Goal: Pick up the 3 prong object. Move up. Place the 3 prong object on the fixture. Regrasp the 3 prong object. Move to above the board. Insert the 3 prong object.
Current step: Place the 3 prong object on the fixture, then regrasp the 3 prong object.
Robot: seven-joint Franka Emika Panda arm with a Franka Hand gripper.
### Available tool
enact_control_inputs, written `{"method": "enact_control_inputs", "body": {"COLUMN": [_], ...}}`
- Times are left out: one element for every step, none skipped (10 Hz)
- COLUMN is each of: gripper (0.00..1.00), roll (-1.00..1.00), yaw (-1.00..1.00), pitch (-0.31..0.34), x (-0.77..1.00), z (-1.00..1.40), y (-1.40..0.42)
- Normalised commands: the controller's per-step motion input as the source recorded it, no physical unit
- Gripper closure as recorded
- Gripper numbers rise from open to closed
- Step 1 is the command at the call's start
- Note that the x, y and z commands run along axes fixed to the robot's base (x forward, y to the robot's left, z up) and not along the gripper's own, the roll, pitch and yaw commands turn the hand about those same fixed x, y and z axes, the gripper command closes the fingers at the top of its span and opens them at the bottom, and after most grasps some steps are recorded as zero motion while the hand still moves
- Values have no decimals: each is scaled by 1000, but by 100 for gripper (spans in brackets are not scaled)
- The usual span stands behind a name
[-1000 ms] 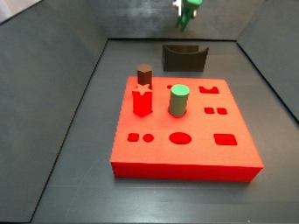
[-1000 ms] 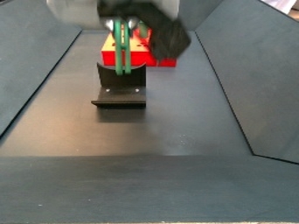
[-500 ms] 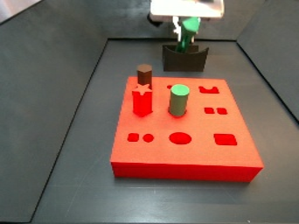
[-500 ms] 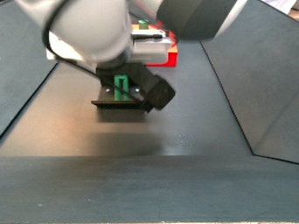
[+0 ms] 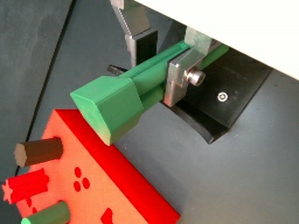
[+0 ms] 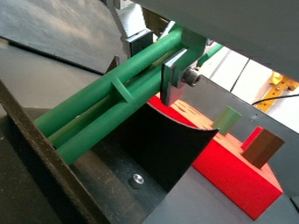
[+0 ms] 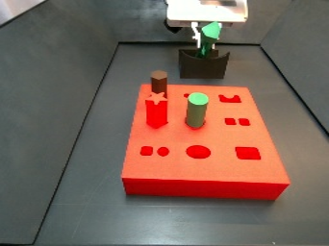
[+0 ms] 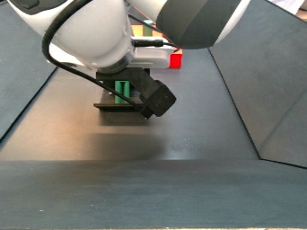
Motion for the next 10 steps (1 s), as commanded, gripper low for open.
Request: {"method": "enact_control_inputs", "body": {"gripper": [100, 100, 0, 0, 0, 0, 0, 0, 0, 0], "roll": [-101, 0, 0, -52, -34, -8, 24, 35, 49, 58], "yaw": [-12, 0, 0, 24, 27, 27, 23, 18, 8, -1], "pitch": [-61, 0, 0, 10, 8, 19, 33, 41, 53, 64], "x": [72, 0, 0, 0, -2, -14, -23, -32, -40, -34], "z": [-577, -167, 0, 1000, 1000, 1000, 1000, 1000, 839, 660], "y": [144, -333, 0, 0, 4, 1, -4, -2, 1, 2]}}
